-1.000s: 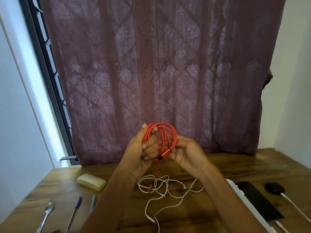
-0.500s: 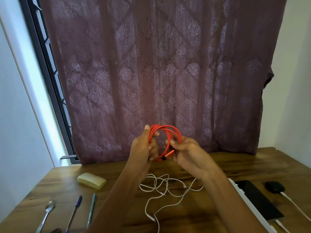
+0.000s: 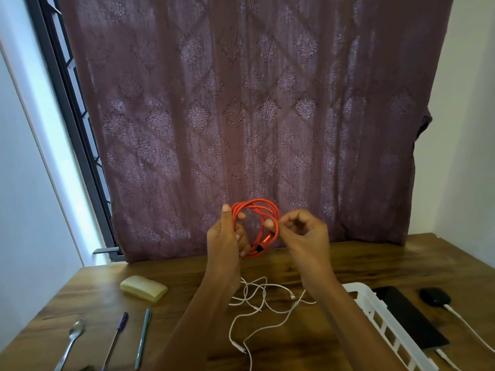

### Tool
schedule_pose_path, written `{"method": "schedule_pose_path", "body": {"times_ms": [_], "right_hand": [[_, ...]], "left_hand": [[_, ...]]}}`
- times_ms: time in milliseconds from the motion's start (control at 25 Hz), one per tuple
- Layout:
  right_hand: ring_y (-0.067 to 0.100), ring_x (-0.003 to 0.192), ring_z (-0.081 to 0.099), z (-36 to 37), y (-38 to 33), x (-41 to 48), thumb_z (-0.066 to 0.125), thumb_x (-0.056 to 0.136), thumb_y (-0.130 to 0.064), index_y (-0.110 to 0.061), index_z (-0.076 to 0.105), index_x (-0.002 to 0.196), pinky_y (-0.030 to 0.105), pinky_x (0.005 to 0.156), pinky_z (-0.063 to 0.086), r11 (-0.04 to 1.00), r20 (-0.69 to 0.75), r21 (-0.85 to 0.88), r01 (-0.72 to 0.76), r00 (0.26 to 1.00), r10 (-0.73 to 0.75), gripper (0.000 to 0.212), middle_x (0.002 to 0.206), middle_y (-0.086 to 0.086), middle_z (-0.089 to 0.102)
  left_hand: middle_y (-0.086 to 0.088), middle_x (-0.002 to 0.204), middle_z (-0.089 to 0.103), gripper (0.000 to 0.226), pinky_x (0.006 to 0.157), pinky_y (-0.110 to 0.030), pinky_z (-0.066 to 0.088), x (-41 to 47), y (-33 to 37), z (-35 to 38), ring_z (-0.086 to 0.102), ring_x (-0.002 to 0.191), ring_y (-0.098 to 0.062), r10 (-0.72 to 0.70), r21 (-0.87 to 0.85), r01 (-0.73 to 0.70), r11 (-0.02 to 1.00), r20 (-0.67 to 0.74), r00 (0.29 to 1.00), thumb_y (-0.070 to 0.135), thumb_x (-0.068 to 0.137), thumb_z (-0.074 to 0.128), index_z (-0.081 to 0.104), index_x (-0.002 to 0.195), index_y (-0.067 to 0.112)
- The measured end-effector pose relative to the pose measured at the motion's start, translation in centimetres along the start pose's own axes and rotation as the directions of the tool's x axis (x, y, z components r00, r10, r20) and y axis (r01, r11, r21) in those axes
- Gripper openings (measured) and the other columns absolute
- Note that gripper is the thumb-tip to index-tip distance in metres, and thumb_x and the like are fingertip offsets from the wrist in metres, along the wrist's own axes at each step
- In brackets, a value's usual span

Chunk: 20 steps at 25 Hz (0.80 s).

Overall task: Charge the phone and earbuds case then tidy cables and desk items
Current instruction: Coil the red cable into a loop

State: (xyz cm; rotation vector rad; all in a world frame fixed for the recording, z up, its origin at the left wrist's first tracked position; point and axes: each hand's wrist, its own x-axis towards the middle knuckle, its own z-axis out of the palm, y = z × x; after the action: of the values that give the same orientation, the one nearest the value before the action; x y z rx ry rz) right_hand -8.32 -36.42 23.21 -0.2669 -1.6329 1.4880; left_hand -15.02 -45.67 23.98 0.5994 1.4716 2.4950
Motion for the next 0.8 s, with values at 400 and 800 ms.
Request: {"method": "schedule_pose_path", "body": {"times_ms": [400,800], "right_hand": [[0.009,0.048,0.042,-0.8,-1.7,0.2,0.053,0.089,-0.014,-0.008,0.063,0.072,0.024,0.065,0.047,0.908,0.281,0.269,-0.321,0.928,0.245,0.021,0.047,-0.005,0.046],[0.001,0.039,0.034,-1.1,-0.2,0.7,0.055,0.089,-0.027,-0.007,0.064,0.085,0.012,0.034,0.029,0.953,0.174,0.055,-0.299,0.942,0.286,0.022,0.055,-0.004,0.052]], "left_hand": [[0.008,0.039,0.028,0.041,0.033,-0.017,0.024,0.4,0.0,-0.4,0.025,0.033,-0.003,0.025,0.013,-0.025,1.000,0.028,0.999,0.036,0.097,0.034,0.054,0.070,0.012],[0.007,0.035,0.029,0.041,0.029,-0.013,0.025,0.4,0.5,0.1,0.023,0.026,-0.003,-0.143,-0.374,0.188,0.908,0.145,0.979,0.036,0.098,0.029,0.051,0.072,0.012]]}}
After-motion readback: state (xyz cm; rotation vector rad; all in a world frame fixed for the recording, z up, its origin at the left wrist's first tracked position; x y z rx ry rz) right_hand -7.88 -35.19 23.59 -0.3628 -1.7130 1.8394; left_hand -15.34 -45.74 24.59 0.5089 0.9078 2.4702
